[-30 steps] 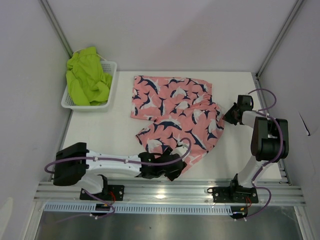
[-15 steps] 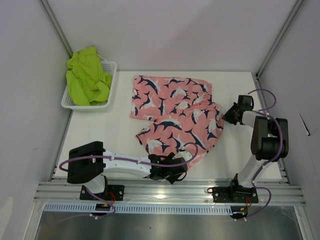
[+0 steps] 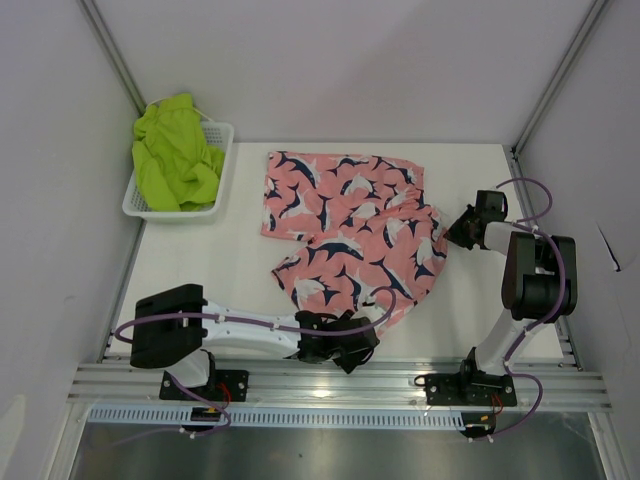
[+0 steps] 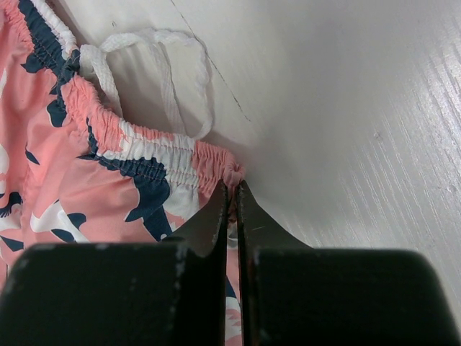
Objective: Fold and stack the shorts
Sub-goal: Fold the shorts
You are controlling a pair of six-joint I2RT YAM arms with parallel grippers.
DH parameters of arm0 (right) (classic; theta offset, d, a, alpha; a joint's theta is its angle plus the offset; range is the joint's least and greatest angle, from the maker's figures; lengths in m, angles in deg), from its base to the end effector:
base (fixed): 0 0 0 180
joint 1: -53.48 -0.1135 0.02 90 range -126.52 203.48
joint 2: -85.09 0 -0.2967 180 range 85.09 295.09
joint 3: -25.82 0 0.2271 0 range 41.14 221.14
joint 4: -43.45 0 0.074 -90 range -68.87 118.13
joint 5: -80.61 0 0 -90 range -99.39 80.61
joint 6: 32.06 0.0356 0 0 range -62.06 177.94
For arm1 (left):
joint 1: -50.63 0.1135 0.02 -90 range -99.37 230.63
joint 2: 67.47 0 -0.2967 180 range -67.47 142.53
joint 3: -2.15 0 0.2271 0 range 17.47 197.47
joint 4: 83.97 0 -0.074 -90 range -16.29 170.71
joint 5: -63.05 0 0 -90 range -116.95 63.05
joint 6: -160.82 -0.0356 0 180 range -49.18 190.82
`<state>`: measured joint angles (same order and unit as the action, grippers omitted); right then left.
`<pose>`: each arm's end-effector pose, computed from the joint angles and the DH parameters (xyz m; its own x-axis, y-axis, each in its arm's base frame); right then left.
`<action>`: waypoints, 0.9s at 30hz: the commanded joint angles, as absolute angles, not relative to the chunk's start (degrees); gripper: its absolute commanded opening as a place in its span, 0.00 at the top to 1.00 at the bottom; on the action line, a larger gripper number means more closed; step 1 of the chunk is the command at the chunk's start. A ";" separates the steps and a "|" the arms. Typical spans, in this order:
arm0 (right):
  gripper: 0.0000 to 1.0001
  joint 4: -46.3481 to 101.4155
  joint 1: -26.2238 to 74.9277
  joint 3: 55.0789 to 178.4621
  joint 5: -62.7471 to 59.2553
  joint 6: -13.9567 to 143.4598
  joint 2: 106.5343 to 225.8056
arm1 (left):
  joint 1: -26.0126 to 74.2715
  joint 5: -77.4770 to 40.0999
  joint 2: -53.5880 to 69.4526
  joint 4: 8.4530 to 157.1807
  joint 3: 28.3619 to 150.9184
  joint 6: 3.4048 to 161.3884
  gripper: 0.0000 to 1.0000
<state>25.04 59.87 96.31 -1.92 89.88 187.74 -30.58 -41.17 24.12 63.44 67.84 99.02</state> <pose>0.3450 -0.0340 0.1977 -0.6364 0.5991 -0.4859 0.4301 0.7985 0.4212 0.0528 -0.2845 0.2184 -0.5582 0.6126 -0.5596 0.7654 0.6405 -0.0624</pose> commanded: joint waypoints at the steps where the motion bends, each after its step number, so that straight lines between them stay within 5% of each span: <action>1: 1.00 25.31 60.07 96.24 -1.74 90.02 188.98 | -30.93 -41.89 23.40 64.10 67.48 100.79 0.41; 19: 1.00 25.58 60.07 96.16 -1.30 90.02 188.98 | -26.45 -36.27 23.23 70.16 62.03 101.40 0.48; 27: 1.00 25.58 60.16 96.16 -1.04 89.93 189.06 | -26.45 -32.40 26.30 72.28 62.65 100.96 0.84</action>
<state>25.47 59.98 96.31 -1.29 89.88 187.96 -26.43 -35.90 24.31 71.59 63.18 100.53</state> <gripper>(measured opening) 0.023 0.213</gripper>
